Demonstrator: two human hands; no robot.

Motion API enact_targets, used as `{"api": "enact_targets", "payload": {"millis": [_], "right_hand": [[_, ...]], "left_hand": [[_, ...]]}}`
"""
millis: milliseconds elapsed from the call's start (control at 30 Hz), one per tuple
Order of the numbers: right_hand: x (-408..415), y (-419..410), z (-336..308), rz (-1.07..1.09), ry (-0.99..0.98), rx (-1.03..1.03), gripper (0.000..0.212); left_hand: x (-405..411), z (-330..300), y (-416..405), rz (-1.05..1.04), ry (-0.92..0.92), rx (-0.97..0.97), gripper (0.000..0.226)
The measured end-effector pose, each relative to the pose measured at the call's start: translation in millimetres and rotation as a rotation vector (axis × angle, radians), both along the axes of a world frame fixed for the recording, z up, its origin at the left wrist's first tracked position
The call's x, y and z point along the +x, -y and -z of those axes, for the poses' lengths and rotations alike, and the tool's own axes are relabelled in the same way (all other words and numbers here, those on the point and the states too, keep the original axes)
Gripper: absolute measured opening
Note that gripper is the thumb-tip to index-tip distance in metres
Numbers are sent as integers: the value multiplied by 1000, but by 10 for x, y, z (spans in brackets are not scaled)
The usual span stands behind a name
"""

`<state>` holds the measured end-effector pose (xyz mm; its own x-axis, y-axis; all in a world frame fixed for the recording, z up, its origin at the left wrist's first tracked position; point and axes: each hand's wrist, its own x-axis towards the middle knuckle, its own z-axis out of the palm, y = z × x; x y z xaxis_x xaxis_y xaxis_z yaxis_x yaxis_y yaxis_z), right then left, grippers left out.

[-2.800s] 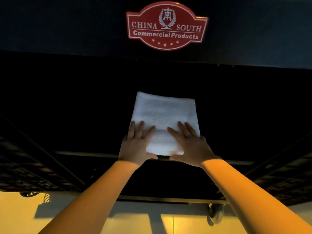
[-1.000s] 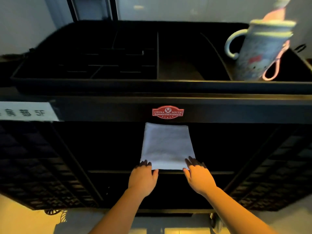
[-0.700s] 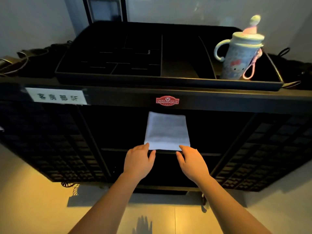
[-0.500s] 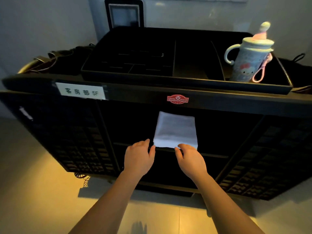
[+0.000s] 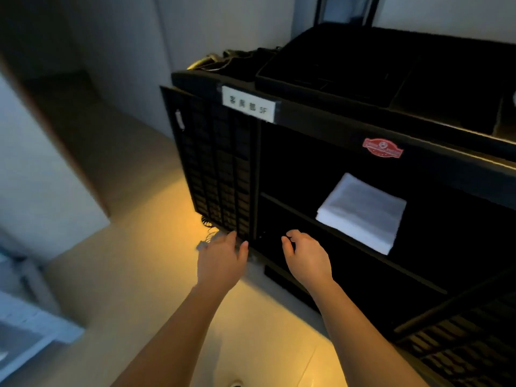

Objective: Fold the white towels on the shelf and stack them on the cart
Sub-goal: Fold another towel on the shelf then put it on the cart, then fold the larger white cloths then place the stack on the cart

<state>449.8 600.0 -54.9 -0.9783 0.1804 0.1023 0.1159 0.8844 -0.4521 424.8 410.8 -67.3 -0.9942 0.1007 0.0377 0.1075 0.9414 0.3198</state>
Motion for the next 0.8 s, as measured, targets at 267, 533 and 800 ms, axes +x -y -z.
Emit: {"api": "enact_targets", "payload": {"millis": [267,533,800], "right_hand": [[220,1146,250,-379,29,15,35],[619,2894,248,-807,24,9,33],[1452,4821,246,-1147,38,12,28]], "left_hand": [[810,89,976,-373,81,-27,52],[1801,160,2364,-789,84,2,52],[3024,196,3906,-1166,79,46,47]]}}
